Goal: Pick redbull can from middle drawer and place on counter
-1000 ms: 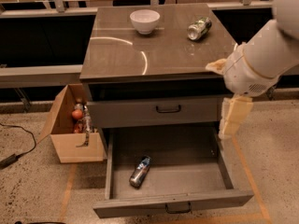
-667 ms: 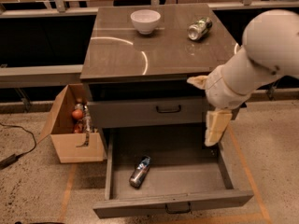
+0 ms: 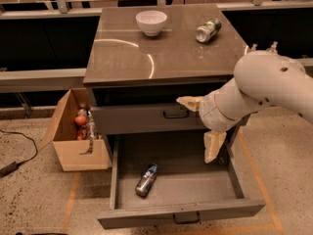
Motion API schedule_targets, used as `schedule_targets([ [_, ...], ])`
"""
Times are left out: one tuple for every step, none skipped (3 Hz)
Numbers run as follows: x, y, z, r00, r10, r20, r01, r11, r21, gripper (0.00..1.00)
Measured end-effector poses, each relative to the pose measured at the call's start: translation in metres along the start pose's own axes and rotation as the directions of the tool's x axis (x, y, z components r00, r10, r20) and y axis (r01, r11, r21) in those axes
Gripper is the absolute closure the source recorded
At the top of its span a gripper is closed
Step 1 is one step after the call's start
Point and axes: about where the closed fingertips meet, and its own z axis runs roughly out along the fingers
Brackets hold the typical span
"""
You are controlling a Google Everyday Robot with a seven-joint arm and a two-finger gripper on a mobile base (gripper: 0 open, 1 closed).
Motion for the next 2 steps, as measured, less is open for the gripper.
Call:
schedule_targets([
  [-0.0019, -0.0009, 0.0005, 0.999, -0.047, 0.001, 0.047, 0.9989, 0.001, 0.00],
  [-0.0019, -0.0009, 0.0005, 0.999, -0.047, 0.001, 0.047, 0.9989, 0.001, 0.00],
])
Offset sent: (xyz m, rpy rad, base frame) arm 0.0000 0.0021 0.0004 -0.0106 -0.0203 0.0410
